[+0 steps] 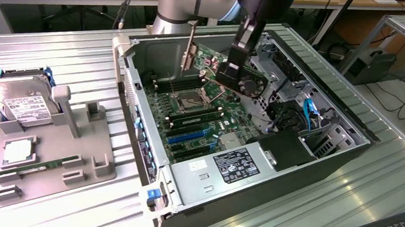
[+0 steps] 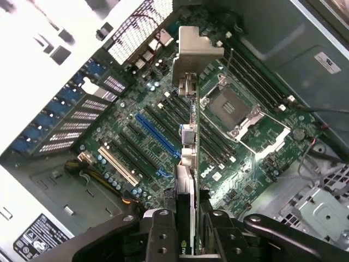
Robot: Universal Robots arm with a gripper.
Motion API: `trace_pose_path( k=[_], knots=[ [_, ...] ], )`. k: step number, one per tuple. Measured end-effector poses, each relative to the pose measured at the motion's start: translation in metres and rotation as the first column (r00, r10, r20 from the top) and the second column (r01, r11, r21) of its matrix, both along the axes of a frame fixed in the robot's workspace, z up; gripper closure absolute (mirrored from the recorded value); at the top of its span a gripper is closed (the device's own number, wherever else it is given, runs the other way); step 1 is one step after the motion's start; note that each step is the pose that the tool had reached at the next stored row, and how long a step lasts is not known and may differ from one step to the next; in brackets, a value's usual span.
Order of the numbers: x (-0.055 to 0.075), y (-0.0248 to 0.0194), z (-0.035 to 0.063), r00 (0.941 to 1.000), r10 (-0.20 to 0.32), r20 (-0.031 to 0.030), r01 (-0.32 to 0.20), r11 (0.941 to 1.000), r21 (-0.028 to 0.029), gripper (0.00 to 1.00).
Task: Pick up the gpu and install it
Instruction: 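Insert the gpu into the slot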
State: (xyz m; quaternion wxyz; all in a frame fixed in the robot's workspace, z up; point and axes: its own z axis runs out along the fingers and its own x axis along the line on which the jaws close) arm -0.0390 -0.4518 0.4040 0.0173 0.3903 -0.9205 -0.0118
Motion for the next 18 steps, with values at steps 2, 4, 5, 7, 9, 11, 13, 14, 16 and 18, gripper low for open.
trace_pose_path(
  k=[2,4,5,7,9,11,13,14,16,18],
  knots=[
    [0.0,0.0,-0.0007,0.9992,0.041,0.0,-0.041,0.9992,0.0,0.74],
    [0.0,0.0001,-0.002,0.9971,0.076,0.0,-0.076,0.9971,-0.0001,0.74],
    [0.0,0.0,-0.0031,0.9955,0.095,0.0001,-0.095,0.9955,0.0,0.74],
    [0.0,0.0,-0.005,0.9915,0.13,0.0,-0.13,0.9915,-0.0001,0.74],
    [0.0,0.0,-0.0075,0.9846,0.175,0.0001,-0.175,0.9846,0.0,0.74],
    [0.0,0.0,-0.0103,0.9738,0.227,0.0,-0.227,0.9738,0.0,0.74],
    [0.0,0.0,-0.0119,0.9645,0.264,0.0,-0.264,0.9645,0.0,0.74],
    [0.0,0.0,-0.0126,0.9597,0.281,0.0,-0.281,0.9597,0.0,0.74],
    [0.0,0.0,-0.0138,0.9484,0.317,0.0001,-0.317,0.9484,0.0,0.74],
    [0.0,0.0,-0.0151,0.9354,0.354,0.0001,-0.354,0.9354,0.0,0.74]
  ],
)
